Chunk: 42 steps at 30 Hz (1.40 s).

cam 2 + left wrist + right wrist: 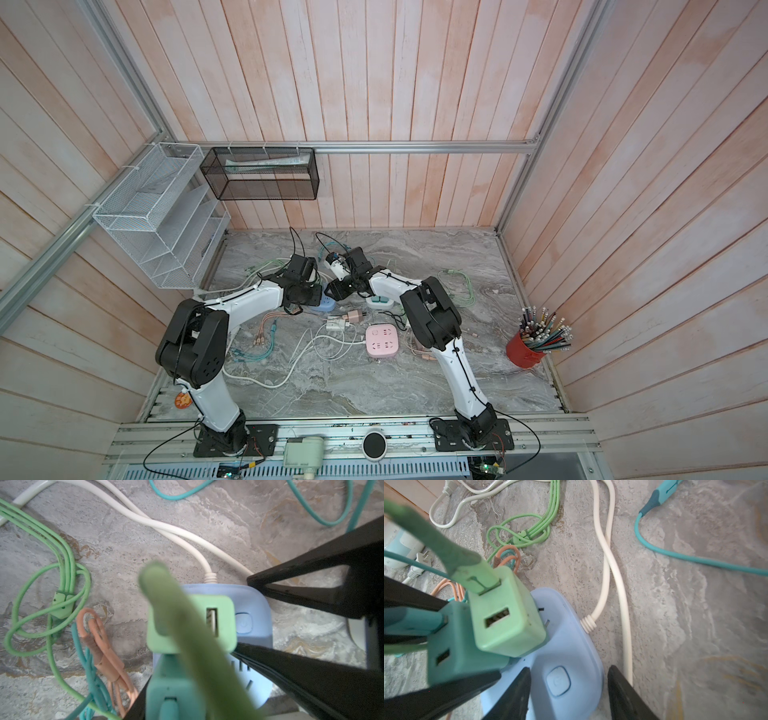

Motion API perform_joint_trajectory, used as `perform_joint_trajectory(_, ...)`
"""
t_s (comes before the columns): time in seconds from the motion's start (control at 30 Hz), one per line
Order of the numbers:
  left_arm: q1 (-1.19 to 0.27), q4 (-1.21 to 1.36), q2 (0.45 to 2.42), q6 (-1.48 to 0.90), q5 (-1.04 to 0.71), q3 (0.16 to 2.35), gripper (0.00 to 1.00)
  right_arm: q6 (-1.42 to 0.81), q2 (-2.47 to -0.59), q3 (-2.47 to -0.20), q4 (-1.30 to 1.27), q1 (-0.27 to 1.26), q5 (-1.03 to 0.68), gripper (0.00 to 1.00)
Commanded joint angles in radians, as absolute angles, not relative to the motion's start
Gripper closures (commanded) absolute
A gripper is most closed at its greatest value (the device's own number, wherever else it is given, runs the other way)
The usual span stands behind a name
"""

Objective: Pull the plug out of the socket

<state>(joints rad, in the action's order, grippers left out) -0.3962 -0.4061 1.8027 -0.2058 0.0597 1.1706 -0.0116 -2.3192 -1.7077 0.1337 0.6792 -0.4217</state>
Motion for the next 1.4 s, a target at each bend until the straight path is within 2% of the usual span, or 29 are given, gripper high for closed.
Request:
perform_joint_trajectory(0.0, -0.410, -0.303, 1.733, -0.215, 0.016, 1.186, 0.75, 0.045, -2.381, -1.688, 0.272, 0.692, -0.332, 0.46)
perform_joint_trajectory(0.27, -0.395, -0.322, 1.741, -0.275, -0.002, 1.226, 0.75, 0.054, -2.379, -1.642, 0.283, 0.693, -0.287, 0.51)
perform_joint_trajectory(0.67, -0.352, -0.301, 1.717, -0.307, -0.049, 1.193, 0.76, 0.059, -2.379, -1.621, 0.276, 0.694, -0.277, 0.53)
perform_joint_trajectory(0.97, -0.420, -0.375, 1.751, -0.196, 0.032, 1.261, 0.76, 0.058, -2.386, -1.632, 0.279, 0.695, -0.267, 0.53)
perform_joint_trajectory(1.17, -0.466, -0.425, 1.777, -0.159, 0.152, 1.286, 0.76, 0.054, -2.394, -1.634, 0.291, 0.692, -0.239, 0.55)
perform_joint_trajectory(1.37, -0.436, -0.413, 1.748, -0.194, 0.105, 1.264, 0.77, 0.039, -2.393, -1.629, 0.285, 0.688, -0.250, 0.55)
